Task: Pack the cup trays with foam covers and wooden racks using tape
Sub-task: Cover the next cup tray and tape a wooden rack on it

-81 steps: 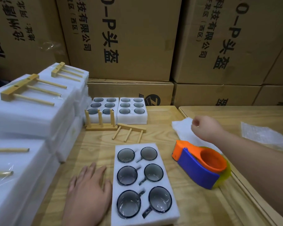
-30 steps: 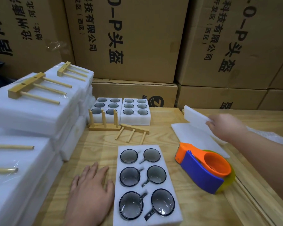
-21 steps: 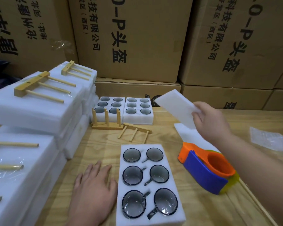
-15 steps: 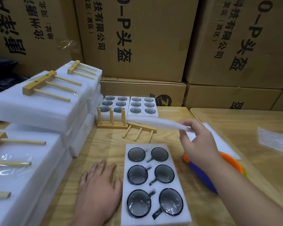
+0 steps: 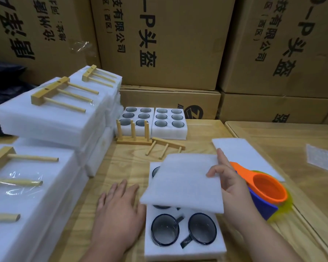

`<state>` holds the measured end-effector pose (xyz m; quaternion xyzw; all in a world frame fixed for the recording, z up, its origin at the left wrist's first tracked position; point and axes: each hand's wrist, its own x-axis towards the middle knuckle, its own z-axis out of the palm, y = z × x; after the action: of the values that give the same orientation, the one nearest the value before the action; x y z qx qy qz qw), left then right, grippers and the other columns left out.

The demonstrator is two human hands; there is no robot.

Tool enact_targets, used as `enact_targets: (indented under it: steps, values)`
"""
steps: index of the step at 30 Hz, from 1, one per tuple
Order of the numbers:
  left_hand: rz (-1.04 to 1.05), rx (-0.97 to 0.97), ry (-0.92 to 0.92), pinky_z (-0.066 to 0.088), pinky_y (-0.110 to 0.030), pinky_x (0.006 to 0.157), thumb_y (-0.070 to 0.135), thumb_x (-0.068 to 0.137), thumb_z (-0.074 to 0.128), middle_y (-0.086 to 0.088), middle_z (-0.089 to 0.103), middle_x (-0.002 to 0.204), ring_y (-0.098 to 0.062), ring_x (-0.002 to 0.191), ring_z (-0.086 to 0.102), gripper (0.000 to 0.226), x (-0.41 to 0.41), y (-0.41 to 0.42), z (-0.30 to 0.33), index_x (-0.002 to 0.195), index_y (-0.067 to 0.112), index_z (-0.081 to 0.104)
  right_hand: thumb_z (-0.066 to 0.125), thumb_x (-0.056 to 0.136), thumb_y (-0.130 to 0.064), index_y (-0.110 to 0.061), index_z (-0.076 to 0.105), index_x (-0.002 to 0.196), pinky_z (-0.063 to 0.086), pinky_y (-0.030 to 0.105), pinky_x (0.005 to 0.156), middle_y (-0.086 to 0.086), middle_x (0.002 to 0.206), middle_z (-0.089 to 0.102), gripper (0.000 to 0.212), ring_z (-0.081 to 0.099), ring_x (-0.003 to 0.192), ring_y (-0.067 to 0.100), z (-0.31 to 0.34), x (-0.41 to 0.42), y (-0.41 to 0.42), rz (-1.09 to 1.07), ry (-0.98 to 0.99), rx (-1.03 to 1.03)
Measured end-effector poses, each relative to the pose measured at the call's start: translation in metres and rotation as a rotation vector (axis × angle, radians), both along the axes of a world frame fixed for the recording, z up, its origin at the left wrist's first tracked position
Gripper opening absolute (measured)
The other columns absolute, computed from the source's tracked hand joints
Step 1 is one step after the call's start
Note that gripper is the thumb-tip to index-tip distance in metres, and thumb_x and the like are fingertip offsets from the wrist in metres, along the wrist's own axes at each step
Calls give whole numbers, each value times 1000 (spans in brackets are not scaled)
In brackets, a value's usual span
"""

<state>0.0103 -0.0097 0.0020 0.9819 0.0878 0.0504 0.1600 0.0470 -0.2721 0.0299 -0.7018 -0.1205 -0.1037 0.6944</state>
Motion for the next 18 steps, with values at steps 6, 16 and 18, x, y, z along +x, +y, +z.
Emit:
enact_targets:
  steps: [6, 16, 18]
  values:
    - [-11, -42, 23, 5, -39, 125, 70, 80, 21, 15, 11, 168, -9, 155, 2, 80, 0, 2, 0, 154, 43, 27, 68, 86, 11, -22, 71, 80, 56, 28, 91, -46, 148, 33, 34, 48, 135, -3, -19, -4, -2, 51, 55, 85]
    - [60, -1386, -44, 32, -38, 118, 30, 107, 37, 1, 65, 135, -18, 134, 53, 34, 17, -20, 28, 118, 26, 69, 38, 91, 22, -6, 72, 102, 56, 18, 65, -7, 114, 76, 45, 73, 102, 7, -16, 3, 19, -138, 289, 452]
    - [55, -1863, -21, 45, -41, 109, 23, 108, 36, -6, 68, 131, -23, 126, 61, 40, 22, -38, 28, 117, 16, 74, 41, 95, 13, -6, 68, 110, 50, 17, 49, 1, 91, 80, 36, 74, 71, 8, -11, 8, 22, -160, 332, 518]
